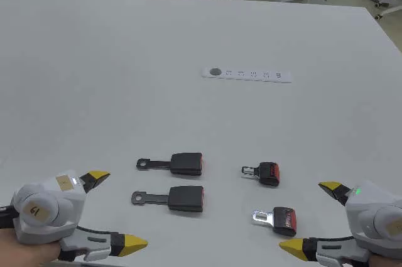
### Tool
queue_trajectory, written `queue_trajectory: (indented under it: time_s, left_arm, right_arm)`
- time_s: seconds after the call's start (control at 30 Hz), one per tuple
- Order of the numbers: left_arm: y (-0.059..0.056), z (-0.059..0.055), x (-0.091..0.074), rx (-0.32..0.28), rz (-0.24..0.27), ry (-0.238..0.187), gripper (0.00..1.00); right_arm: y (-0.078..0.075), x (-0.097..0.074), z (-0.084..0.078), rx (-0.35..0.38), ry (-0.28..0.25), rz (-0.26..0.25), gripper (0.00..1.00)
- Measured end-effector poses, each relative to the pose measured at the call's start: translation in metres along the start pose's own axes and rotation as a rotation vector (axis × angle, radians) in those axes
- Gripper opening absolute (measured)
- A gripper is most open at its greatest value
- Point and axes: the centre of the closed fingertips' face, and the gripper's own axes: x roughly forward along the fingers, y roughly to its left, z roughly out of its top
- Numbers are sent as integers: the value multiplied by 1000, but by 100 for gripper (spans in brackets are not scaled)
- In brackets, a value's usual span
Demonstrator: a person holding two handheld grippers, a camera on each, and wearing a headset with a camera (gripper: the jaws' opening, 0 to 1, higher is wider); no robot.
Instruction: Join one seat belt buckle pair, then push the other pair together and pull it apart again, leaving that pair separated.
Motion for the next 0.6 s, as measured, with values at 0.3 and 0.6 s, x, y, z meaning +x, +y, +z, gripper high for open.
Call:
queue_trajectory:
  time_s: [0.3, 0.6]
  left_arm:
    - [-3, 4, -1, -1, 7, -7, 98]
    - [0, 3, -3, -4, 13, -7, 98]
  right_arm:
    - [1, -1, -2, -2, 2, -5, 99]
    - [5, -2, -1, -2, 3, -4, 99]
